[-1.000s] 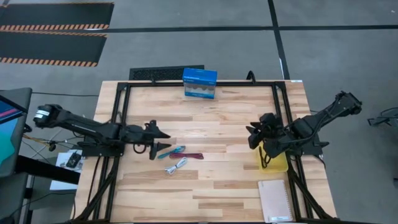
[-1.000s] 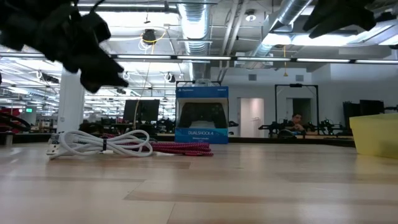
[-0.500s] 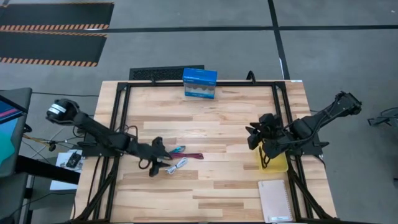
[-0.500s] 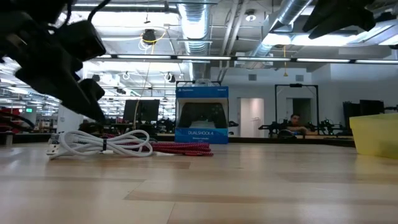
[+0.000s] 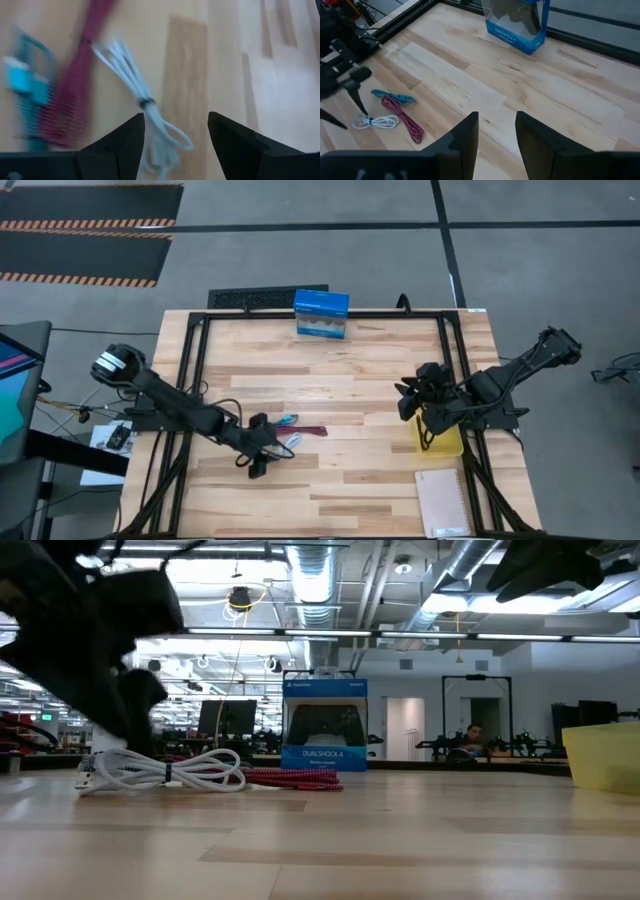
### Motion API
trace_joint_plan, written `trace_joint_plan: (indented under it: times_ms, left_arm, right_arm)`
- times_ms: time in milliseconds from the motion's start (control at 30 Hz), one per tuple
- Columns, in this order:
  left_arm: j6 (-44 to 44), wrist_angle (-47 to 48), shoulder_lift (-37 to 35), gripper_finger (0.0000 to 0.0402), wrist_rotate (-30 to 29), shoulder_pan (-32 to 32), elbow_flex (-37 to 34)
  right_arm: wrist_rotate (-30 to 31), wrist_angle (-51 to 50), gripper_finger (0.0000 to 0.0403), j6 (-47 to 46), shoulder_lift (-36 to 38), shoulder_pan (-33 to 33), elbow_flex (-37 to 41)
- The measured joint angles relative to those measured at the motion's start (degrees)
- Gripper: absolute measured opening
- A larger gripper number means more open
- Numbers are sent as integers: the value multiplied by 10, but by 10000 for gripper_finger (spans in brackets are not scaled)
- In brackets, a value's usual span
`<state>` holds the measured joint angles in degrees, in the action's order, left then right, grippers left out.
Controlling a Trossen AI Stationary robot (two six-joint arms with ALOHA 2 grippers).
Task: Pick and place USB-C Cables
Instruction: Put the white charger cable into the yellow bin
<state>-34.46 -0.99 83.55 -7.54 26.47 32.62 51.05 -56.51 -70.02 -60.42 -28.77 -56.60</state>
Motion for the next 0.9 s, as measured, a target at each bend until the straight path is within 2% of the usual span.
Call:
trace_joint_plan:
  times_ms: [133, 300, 467, 667, 900]
  left_arm:
    - [-10, -31, 30, 202, 72, -18, 0]
    - [0, -26, 31, 172, 89, -29, 0]
    - [5, -5, 31, 113, 112, -41, 0]
    - [7, 15, 31, 16, 137, -54, 1]
    - [8, 13, 31, 3, 138, -55, 1]
  right_arm:
    - [0, 0, 154, 0, 0, 0, 0]
    - [0, 0, 150, 0, 0, 0, 0]
    - [0, 0, 148, 0, 0, 0, 0]
    - [0, 0, 147, 0, 0, 0, 0]
    - [0, 0, 141, 0, 0, 0, 0]
